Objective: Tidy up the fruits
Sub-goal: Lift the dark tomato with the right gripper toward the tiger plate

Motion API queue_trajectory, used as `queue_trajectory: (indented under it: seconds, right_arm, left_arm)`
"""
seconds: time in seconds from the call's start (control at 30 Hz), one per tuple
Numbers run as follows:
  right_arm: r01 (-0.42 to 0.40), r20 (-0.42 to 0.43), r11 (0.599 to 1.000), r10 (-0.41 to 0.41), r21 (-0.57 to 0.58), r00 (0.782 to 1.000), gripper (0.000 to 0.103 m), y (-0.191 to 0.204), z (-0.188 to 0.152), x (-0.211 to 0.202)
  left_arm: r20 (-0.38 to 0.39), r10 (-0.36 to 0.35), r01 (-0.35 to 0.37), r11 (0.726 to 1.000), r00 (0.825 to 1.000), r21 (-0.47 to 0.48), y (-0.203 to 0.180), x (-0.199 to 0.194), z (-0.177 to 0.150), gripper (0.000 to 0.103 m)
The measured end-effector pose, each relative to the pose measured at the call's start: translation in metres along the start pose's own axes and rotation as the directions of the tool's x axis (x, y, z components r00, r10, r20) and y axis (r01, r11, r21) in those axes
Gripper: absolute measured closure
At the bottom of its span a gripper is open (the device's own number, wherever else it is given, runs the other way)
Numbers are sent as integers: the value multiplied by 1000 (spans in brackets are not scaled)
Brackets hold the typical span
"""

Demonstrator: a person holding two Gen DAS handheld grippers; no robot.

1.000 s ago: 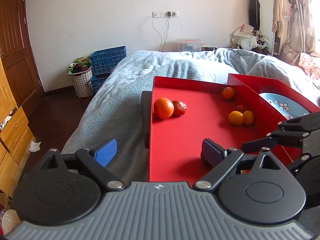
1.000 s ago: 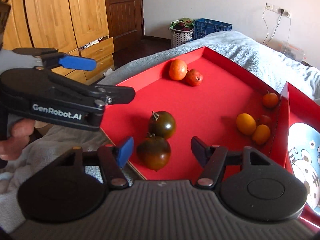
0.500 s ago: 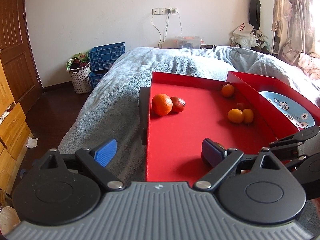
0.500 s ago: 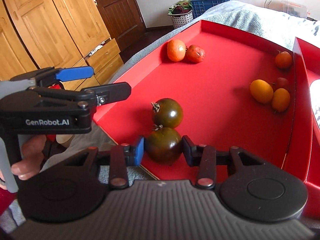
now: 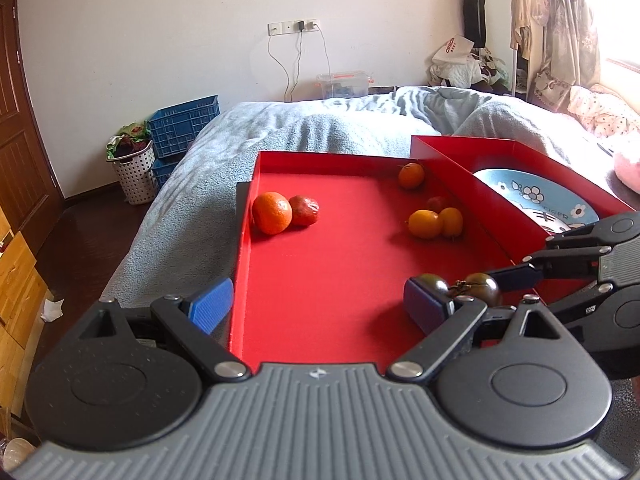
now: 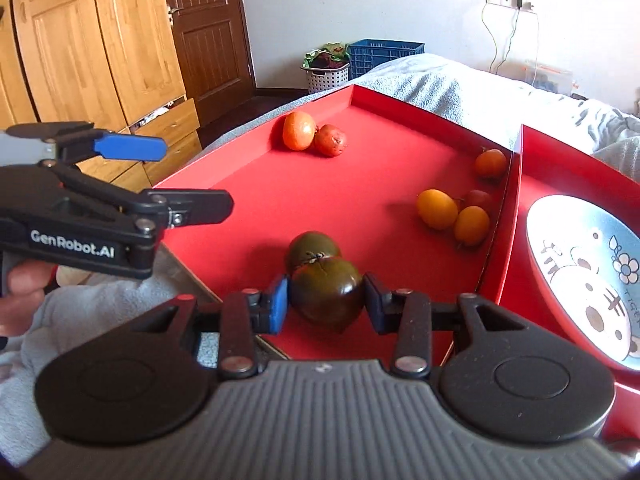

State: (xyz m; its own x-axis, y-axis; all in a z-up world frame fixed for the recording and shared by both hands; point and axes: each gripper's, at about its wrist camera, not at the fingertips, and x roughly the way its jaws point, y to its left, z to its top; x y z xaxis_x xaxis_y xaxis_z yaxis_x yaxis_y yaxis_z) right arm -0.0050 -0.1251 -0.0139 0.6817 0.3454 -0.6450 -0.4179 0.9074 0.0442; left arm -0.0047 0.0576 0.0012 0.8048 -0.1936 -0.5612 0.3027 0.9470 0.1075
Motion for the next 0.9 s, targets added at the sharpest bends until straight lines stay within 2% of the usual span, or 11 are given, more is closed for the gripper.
queue_trajectory:
  seconds: [0.17, 0.27, 0.4, 0.5, 0.63, 0.7, 0.77, 0.83, 0.9]
  right_arm:
    - [-7, 33, 1000, 6, 11, 999, 60, -2, 4, -6]
    - [-4, 85, 999, 1, 41, 996, 60, -7, 8, -20]
    - [54, 168, 994, -70, 98, 983, 60, -28, 12, -47]
    - [127, 224, 977, -164, 173, 961, 60, -52, 11, -65]
    - [183, 273, 944, -259, 276, 927, 60, -75, -1, -79]
    - [184, 294, 934, -276, 306, 915, 60, -80, -11, -81]
    - [180, 302, 928, -282, 325, 911, 60, -82, -20, -79]
    - [171, 299, 927, -275, 333, 914, 60, -83, -25, -75]
    - [162, 293, 927, -267, 338, 918, 60, -84, -28, -71]
  left_arm:
    - [-5, -5, 5, 1000, 1000, -4, -1, 0, -1, 8]
    - [-11, 3, -3, 1000, 1000, -7, 2, 0, -1, 8]
    - [0, -33, 33, 999, 999, 25, -8, 0, 3, 8]
    - [-2, -85, 85, 995, 996, 54, -28, 2, 4, 8]
    - [-29, -187, 189, 980, 982, 62, -56, 11, 2, 8]
    - [-46, -233, 236, 968, 971, 81, -68, 17, 1, 8]
    - [-48, -268, 272, 956, 962, 114, -75, 23, 2, 8]
    - [-59, -319, 324, 933, 946, 155, -79, 29, 5, 8]
    - [-70, -336, 343, 915, 939, 212, -83, 36, 9, 8]
